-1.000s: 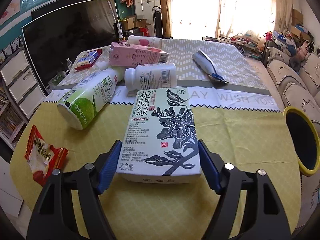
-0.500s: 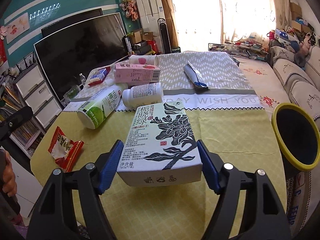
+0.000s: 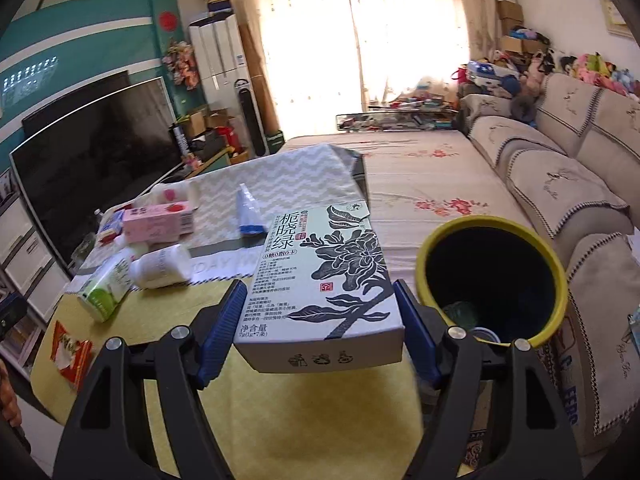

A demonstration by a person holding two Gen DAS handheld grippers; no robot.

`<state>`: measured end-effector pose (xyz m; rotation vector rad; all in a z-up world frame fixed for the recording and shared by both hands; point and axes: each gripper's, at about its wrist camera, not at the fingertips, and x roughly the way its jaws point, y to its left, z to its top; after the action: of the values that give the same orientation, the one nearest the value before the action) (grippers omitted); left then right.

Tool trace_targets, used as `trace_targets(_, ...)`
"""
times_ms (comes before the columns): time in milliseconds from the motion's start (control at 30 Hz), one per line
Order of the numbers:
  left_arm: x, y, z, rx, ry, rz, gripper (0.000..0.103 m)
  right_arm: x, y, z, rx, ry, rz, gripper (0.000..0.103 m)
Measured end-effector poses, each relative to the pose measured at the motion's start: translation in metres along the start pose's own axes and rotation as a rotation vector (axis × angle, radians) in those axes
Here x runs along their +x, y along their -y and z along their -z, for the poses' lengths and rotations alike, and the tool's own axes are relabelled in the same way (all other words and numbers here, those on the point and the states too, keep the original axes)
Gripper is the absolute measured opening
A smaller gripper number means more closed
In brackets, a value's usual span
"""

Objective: Collect trash
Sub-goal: 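Grasp the white printed box with the right tool and drop it into the bin, then grasp the red snack wrapper with the left tool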

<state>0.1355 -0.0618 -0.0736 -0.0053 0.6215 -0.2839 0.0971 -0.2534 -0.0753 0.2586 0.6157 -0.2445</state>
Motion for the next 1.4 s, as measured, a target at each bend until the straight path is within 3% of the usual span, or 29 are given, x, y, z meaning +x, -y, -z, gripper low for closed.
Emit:
trace_targets(300,0.019,0.027,-0.001,0.044,-0.038,0.009,0.098,0.033,0.096,-0.008,0.119,-0.023,0.193,0.07)
trace_targets(567,0.029,0.047,-0.005,0.074,-0.058,0.002,0.098,0.083,0.141,-0.015,0.145,-0.07,0.278,0.071)
trace_targets(667,0.031,0.052,-0.006,0.084,-0.063,0.0,0.098,0.088,0.153,-0.016,0.21,-0.073,0.303,0.079)
trace_targets(800,0.033,0.053,-0.005,0.092,-0.072,-0.008,0.098,0.065,0.143,-0.017,0.232,-0.004,0.28,0.08)
trace_targets(1000,0.029,0.043,0.001,0.099,-0.086,-0.032,0.098,0.037,0.115,-0.009,0.206,0.023,0.237,0.083)
trace_targets(1267,0.014,0.001,0.025,0.073,-0.127,-0.15,0.098,0.027,0.071,0.013,0.162,-0.008,0.12,0.084)
trace_targets(1400,0.02,-0.018,0.038,0.059,-0.163,-0.158,0.098,0.031,0.057,0.016,0.143,-0.032,0.095,0.084)
